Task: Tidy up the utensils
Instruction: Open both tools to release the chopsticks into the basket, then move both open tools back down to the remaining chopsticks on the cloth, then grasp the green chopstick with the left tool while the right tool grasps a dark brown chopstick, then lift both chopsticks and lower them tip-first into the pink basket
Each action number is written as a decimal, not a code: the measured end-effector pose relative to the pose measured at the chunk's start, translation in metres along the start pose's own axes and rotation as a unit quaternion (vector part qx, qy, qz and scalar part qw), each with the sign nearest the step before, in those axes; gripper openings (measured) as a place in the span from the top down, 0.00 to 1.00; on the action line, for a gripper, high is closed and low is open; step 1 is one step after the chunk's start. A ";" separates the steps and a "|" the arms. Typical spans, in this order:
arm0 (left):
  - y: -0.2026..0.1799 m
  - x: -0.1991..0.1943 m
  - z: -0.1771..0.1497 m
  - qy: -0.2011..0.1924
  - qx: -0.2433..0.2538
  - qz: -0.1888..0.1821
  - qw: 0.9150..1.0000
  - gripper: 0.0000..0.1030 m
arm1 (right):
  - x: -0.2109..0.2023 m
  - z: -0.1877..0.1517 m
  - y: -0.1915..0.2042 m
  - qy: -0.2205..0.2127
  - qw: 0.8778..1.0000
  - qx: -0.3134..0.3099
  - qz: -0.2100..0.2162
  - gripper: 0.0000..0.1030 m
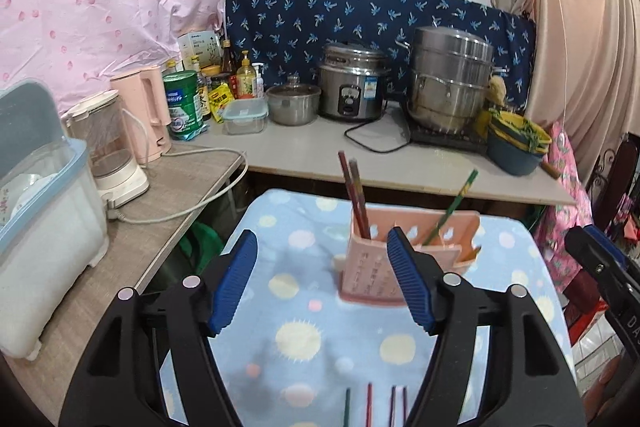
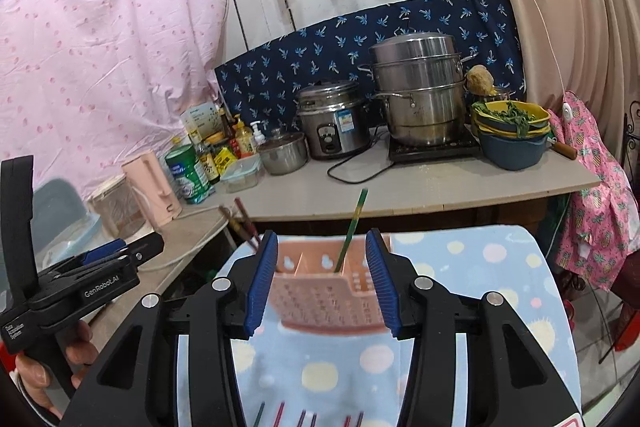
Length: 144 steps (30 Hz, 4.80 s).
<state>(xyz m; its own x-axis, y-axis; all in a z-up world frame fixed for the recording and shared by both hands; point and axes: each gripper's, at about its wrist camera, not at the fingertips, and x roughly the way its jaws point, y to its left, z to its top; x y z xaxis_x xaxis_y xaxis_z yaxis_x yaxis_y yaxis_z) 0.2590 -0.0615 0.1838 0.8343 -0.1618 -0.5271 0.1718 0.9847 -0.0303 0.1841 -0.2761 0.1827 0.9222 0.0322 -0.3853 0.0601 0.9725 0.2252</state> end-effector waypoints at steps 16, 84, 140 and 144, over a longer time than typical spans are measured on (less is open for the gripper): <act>0.021 -0.048 -0.117 0.064 0.023 0.029 0.997 0.38 | -0.071 -0.111 0.017 0.066 0.997 -0.017 -0.034 0.56; 0.009 -0.055 -0.293 0.190 0.043 -0.006 0.981 0.70 | -0.093 -0.286 0.008 0.210 0.975 0.003 -0.069 0.56; 0.041 -0.106 -0.223 0.141 -0.028 -0.065 0.988 0.92 | -0.141 -0.202 -0.001 0.098 0.993 0.027 -0.058 0.93; 0.041 -0.111 -0.197 0.118 -0.026 -0.066 0.990 0.96 | -0.147 -0.174 -0.007 0.069 0.996 0.032 -0.053 0.93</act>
<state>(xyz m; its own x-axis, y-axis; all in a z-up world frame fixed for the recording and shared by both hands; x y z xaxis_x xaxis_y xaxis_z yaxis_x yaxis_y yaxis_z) 0.0697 0.0094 0.0737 0.6595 -0.2748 -0.6997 0.2385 0.9592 -0.1519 -0.0183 -0.2475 0.0820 0.8489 -0.0341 -0.5275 0.1825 0.9554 0.2320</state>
